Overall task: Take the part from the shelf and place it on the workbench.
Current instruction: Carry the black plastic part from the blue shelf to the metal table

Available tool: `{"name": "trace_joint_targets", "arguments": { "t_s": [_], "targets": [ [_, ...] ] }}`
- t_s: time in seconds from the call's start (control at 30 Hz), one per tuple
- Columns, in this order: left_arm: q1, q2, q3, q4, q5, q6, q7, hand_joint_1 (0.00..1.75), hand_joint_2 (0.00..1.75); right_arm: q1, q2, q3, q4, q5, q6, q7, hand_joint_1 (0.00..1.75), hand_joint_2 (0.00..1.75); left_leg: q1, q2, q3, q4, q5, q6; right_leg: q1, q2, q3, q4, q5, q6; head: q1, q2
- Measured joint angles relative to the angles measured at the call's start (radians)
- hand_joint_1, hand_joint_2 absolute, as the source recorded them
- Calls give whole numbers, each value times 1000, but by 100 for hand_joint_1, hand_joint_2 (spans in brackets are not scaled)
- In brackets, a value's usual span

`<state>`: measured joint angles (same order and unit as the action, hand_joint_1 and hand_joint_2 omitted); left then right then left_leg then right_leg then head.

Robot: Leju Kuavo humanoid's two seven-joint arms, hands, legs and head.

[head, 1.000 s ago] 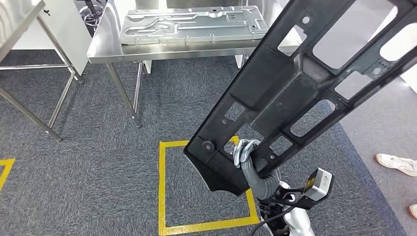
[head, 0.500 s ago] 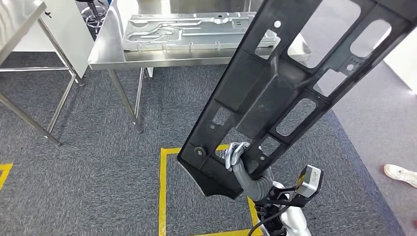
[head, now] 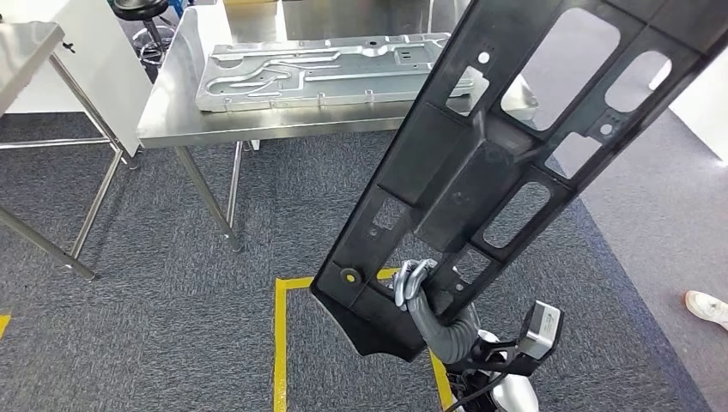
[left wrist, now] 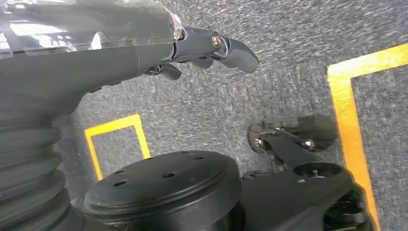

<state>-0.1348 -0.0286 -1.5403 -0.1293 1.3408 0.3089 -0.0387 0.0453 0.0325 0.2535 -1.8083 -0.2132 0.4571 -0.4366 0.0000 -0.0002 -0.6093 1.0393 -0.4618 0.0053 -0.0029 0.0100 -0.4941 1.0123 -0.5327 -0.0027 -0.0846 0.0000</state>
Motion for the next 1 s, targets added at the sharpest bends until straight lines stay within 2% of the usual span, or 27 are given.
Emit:
{"name": "trace_joint_targets", "arguments": {
  "t_s": [0.03,0.1,0.13,0.17,0.23,0.27,0.3,0.33,0.37,0.4,0.43,0.47,0.5,0.6,0.63,0.67,0.77,0.8,0.83,0.87,0.93,0.97,1.0],
  "targets": [
    [0,-2,-1,0,-3,-1,0,0,175,5,-2,0,-5,5,-3,-3,175,175,-1,0,5,-3,-7,5,1,1,4,3,-1,7,0,0],
    [-1,-8,-4,0,-8,-2,-6,0,175,14,-8,-2,-18,14,-10,-11,175,175,3,-2,26,-16,3,16,0,0,6,28,-4,19,0,0],
    [-2,-10,-5,0,-9,-2,-12,0,175,16,-12,-2,-24,16,-11,-16,175,175,6,-2,38,-20,0,21,-1,-1,-8,59,-11,23,0,0],
    [-2,-11,-6,0,-10,-2,-19,0,175,19,-17,-3,-31,17,-12,-21,175,175,7,-1,49,-25,-3,24,-3,-1,-38,109,-25,28,0,0],
    [-2,-11,-6,0,-11,-2,-33,0,175,24,-27,-4,-41,18,-16,-27,175,175,8,-1,61,-28,-13,28,-8,-3,-123,225,-70,38,0,0],
    [-2,-12,-6,0,-11,-2,-38,0,175,27,-32,-4,-44,18,-19,-29,175,175,8,-1,67,-28,-20,27,-11,-3,-161,264,-88,44,0,0],
    [-2,-12,-6,0,-10,-2,-43,0,175,29,-36,-4,-45,18,-21,-29,175,175,10,-2,76,-28,-28,25,-14,-4,-185,274,-90,48,0,0],
    [-2,-13,-6,0,-9,-2,-46,0,175,30,-40,-4,-46,18,-23,-29,175,175,12,-3,87,-28,-37,22,-17,-5,-194,252,-71,51,0,0],
    [-3,-15,-6,0,-9,-3,-48,0,175,30,-43,-4,-46,18,-24,-29,175,175,14,-4,101,-28,-47,18,-20,-6,-187,200,-29,53,0,0],
    [-4,-16,-6,0,-8,-3,-51,0,175,30,-46,-4,-46,18,-25,-29,175,175,16,-4,113,-29,-57,14,-23,-9,-172,134,27,52,0,0],
    [-5,-17,-6,0,-7,-3,-53,0,175,30,-49,-4,-45,18,-24,-29,175,175,17,-4,124,-28,-68,8,-24,-14,-159,80,67,50,0,0],
    [-7,-18,-6,0,-6,-3,-55,0,175,29,-51,-4,-45,18,-24,-29,175,175,18,-4,132,-30,-77,1,-21,-18,-150,44,91,46,0,0],
    [-9,-18,-6,0,-5,-3,-56,0,175,28,-52,-4,-45,18,-24,-29,175,175,17,-3,140,-31,-83,-7,-18,-20,-146,27,100,39,0,0],
    [-14,-20,-6,0,-2,-3,-56,0,175,23,-56,-4,-46,17,-23,-29,175,175,17,-1,160,-21,-87,-30,-16,-14,-127,21,90,11,0,0],
    [-16,-20,-6,0,-2,-3,-52,0,175,20,-56,-4,-46,16,-23,-30,175,175,19,-1,152,4,-90,-34,-16,-13,-116,20,86,3,0,0],
    [-17,-20,-6,0,-3,-4,-46,0,175,17,-57,-4,-46,15,-24,-30,175,175,20,-1,129,46,-99,-36,-16,-12,-106,19,81,-3,0,0],
    [-13,-21,-6,0,-4,-7,-35,0,175,11,-58,-4,-45,15,-26,-31,175,175,19,-1,0,223,-164,-35,-10,-9,-83,18,59,-15,0,0],
    [-12,-21,-6,0,-4,-8,-35,0,175,11,-58,-4,-45,15,-26,-31,175,175,19,-1,-33,248,-182,-33,-7,-7,-74,18,50,-17,0,0],
    [-11,-21,-6,0,-4,-9,-35,0,175,11,-58,-4,-45,15,-26,-31,175,175,17,-1,-49,243,-183,-30,-4,-6,-63,18,40,-17,0,0],
    [-11,-21,-6,0,-4,-10,-38,0,175,11,-58,-4,-45,14,-27,-31,175,175,14,-1,-52,206,-159,-24,-1,-6,-49,18,30,-18,0,0],
    [-7,-19,-6,0,-2,-11,-41,0,175,11,-58,-4,-43,8,-26,-31,175,175,1,-2,-37,92,-54,1,5,-5,-23,18,10,-17,0,0],
    [-3,-18,-6,0,0,-11,-43,0,175,10,-58,-4,-40,4,-24,-32,175,175,-7,-4,-29,47,-11,11,6,-3,-14,17,1,-14,0,0],
    [0,-18,-5,1,4,-9,-43,0,175,9,-57,-4,-37,1,-22,-32,175,175,-12,-6,-24,20,17,19,5,-1,-8,15,-6,-9,0,0]
  ]
}}
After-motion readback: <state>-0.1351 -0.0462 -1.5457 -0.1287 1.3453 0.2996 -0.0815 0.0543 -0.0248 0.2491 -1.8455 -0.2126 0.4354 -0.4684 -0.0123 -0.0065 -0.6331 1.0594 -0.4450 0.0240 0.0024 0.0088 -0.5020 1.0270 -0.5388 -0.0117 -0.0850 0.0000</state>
